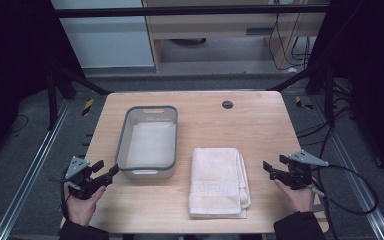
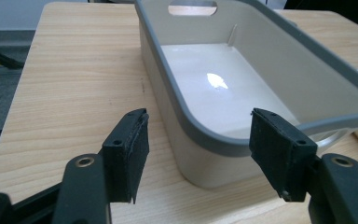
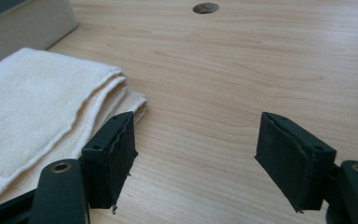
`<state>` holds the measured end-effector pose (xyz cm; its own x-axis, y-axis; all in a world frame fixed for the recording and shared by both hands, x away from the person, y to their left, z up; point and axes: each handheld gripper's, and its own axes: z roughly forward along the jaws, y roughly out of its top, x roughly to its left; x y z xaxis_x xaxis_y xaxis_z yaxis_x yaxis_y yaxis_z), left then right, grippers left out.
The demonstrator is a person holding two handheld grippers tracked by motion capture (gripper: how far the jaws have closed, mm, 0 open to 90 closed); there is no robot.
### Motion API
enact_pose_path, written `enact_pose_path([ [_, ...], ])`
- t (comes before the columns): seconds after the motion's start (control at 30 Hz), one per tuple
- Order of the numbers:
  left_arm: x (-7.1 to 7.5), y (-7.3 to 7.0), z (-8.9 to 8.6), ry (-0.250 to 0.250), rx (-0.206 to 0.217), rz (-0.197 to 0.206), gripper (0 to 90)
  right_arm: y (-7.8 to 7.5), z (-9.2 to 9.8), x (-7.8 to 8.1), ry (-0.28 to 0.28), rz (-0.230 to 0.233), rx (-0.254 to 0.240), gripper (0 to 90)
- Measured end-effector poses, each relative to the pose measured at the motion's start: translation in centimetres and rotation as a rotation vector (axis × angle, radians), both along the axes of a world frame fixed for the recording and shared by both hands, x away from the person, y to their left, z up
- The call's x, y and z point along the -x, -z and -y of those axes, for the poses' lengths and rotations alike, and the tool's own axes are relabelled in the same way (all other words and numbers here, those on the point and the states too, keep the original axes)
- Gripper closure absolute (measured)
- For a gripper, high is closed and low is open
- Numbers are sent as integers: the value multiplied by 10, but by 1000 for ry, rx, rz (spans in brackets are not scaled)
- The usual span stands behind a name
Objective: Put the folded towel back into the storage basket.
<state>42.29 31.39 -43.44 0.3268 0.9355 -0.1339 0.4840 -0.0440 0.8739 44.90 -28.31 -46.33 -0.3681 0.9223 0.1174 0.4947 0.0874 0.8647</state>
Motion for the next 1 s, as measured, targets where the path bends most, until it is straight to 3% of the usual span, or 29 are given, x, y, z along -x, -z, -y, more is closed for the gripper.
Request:
enact_pose_path([
  [0.1, -1, -4, 1, 10, 19, 2, 371, -5, -2, -2, -18, -2, -3, 289],
  [0.53, -9, -20, 18, 43, 8, 37, 366, -22, -8, -9, -45, 20, 20, 316],
  [1.0, -17, -29, 53, 107, -16, 57, 366, -42, -13, -15, -47, 56, -25, 317],
])
